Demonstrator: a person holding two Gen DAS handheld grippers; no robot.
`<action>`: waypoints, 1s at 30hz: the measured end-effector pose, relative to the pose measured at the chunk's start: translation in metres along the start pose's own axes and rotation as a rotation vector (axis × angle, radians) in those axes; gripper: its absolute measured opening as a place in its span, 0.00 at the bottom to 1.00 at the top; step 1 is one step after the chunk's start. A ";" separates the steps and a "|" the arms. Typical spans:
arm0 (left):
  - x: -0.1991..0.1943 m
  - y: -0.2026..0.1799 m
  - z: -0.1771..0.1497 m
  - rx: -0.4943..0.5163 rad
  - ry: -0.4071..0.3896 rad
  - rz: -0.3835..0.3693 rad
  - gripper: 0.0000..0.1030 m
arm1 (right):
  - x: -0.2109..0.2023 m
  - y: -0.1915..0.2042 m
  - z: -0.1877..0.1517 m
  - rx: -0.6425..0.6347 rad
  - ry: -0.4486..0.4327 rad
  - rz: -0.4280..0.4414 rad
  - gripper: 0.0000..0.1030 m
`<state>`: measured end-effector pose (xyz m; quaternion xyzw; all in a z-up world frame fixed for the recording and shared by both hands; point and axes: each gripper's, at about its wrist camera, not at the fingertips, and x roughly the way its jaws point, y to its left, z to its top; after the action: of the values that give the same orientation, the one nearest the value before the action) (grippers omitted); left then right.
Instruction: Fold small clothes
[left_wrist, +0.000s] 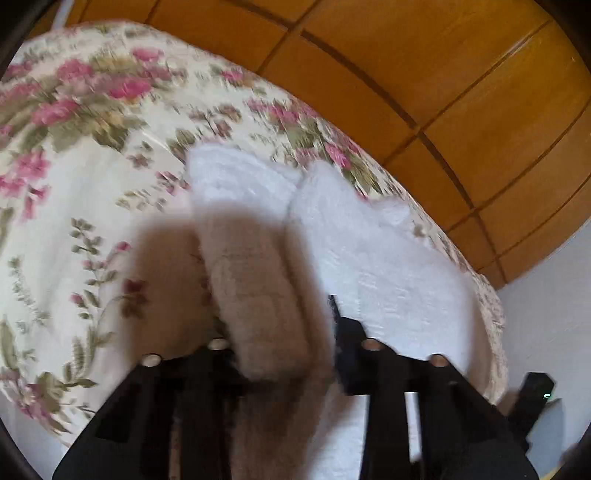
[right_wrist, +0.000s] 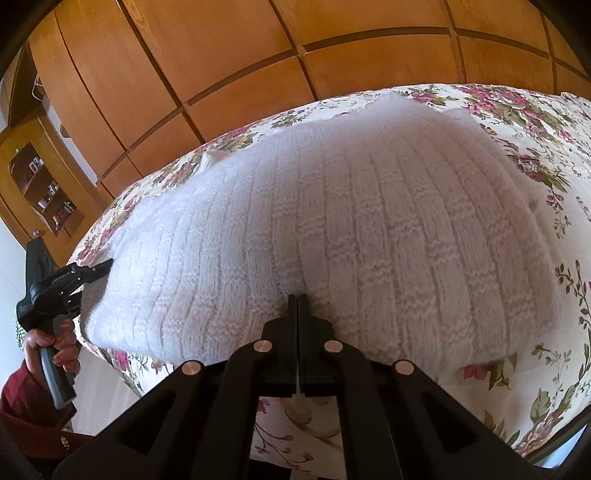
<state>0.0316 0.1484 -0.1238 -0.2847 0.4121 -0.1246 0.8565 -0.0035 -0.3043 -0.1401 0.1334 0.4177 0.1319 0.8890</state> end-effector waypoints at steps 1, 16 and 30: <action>-0.002 -0.001 0.001 -0.010 0.005 -0.017 0.22 | 0.000 0.000 0.000 0.003 0.000 0.000 0.00; -0.043 -0.105 0.040 0.125 -0.078 -0.205 0.19 | -0.011 0.000 0.004 0.045 -0.015 0.041 0.07; -0.017 -0.234 0.037 0.353 -0.038 -0.355 0.18 | -0.055 -0.058 -0.001 0.180 -0.037 0.014 0.20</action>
<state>0.0551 -0.0185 0.0436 -0.2007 0.3115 -0.3378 0.8652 -0.0309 -0.3773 -0.1214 0.2182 0.4104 0.0976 0.8800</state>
